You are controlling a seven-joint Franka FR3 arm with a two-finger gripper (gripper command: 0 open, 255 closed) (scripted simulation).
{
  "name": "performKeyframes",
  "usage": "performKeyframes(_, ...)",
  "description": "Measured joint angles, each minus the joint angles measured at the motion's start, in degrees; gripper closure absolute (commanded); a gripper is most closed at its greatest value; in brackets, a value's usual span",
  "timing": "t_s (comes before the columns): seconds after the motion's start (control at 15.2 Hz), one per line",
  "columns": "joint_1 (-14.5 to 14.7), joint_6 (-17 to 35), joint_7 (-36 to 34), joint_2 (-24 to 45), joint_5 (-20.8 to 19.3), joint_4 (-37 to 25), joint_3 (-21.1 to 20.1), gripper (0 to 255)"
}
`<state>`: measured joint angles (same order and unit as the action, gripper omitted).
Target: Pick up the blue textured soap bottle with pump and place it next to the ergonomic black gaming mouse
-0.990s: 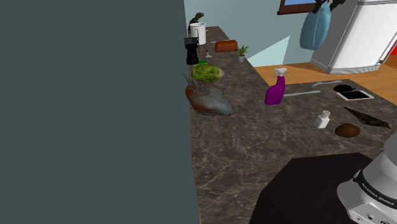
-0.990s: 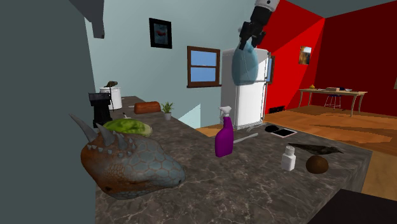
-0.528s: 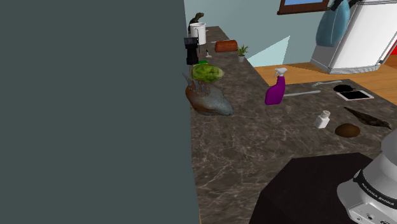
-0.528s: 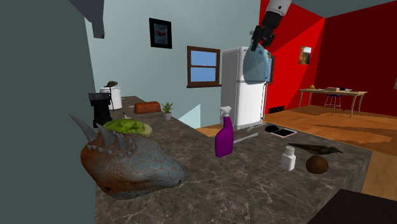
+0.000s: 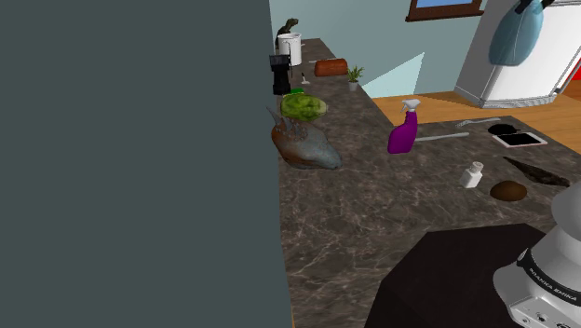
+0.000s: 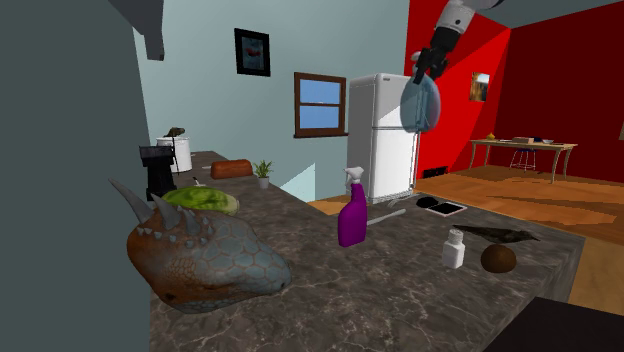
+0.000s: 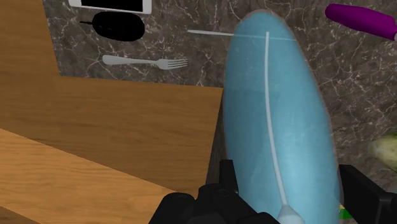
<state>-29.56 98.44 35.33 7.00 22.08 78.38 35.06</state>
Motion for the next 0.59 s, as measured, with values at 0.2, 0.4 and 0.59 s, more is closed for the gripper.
performKeyframes(0.2, -0.60, 0.87, 1.37, 0.69, 0.73, 0.69, 0.29, 255)
performKeyframes(0.4, -0.29, 3.24, 2.02, 0.13, 0.50, 3.59, 0.20, 255)
performKeyframes(0.59, 0.33, 6.02, 2.35, -1.06, -0.14, 7.31, -0.02, 255)
